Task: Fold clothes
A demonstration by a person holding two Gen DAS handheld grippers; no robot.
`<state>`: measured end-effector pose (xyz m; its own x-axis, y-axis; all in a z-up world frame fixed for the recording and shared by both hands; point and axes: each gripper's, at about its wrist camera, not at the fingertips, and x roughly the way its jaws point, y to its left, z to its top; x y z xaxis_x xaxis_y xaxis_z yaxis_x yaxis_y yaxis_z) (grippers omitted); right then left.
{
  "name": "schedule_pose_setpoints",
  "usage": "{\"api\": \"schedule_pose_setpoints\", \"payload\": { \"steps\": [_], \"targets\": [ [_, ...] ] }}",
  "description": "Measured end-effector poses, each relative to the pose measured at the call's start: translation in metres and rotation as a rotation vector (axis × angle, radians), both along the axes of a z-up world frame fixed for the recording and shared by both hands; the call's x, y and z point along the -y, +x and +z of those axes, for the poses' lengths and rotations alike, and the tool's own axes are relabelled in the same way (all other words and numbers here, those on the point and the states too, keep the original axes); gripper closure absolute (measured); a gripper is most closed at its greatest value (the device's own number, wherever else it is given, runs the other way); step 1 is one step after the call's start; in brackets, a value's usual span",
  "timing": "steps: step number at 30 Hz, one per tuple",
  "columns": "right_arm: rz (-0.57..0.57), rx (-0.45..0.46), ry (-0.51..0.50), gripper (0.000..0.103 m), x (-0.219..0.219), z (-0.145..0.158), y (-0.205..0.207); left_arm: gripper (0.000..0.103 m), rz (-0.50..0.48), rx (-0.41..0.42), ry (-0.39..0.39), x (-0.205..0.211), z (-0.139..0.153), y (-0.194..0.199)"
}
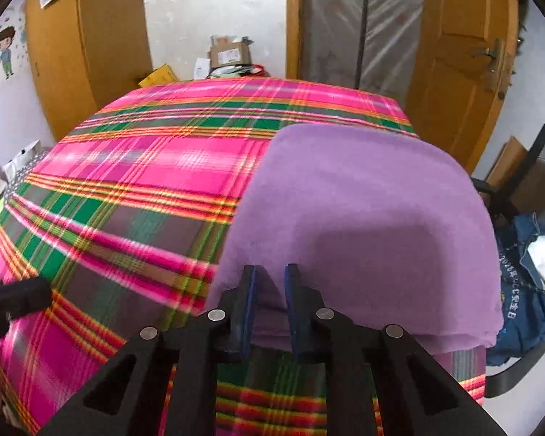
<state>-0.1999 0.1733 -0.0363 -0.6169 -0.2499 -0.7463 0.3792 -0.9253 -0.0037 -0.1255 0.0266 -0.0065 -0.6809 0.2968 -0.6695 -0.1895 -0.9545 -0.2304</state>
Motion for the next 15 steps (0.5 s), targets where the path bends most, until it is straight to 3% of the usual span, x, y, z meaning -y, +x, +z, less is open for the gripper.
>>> {"api": "schedule_pose_setpoints", "payload": {
  "steps": [3, 5, 8, 15],
  "targets": [
    [0.024, 0.008, -0.016, 0.086, -0.003, 0.009, -0.003, 0.100, -0.031, -0.030, 0.014, -0.006, 0.007, -0.015],
    [0.017, -0.015, -0.074, 0.086, -0.010, 0.025, -0.009, 0.100, -0.037, -0.026, 0.045, -0.007, 0.004, -0.026],
    [-0.004, -0.054, -0.068, 0.086, -0.011, 0.045, -0.033, 0.100, -0.036, -0.009, 0.078, -0.008, -0.003, -0.038],
    [-0.028, 0.020, -0.054, 0.086, -0.008, 0.031, -0.125, 0.100, -0.015, 0.038, 0.090, -0.004, -0.021, -0.053]
  ]
}}
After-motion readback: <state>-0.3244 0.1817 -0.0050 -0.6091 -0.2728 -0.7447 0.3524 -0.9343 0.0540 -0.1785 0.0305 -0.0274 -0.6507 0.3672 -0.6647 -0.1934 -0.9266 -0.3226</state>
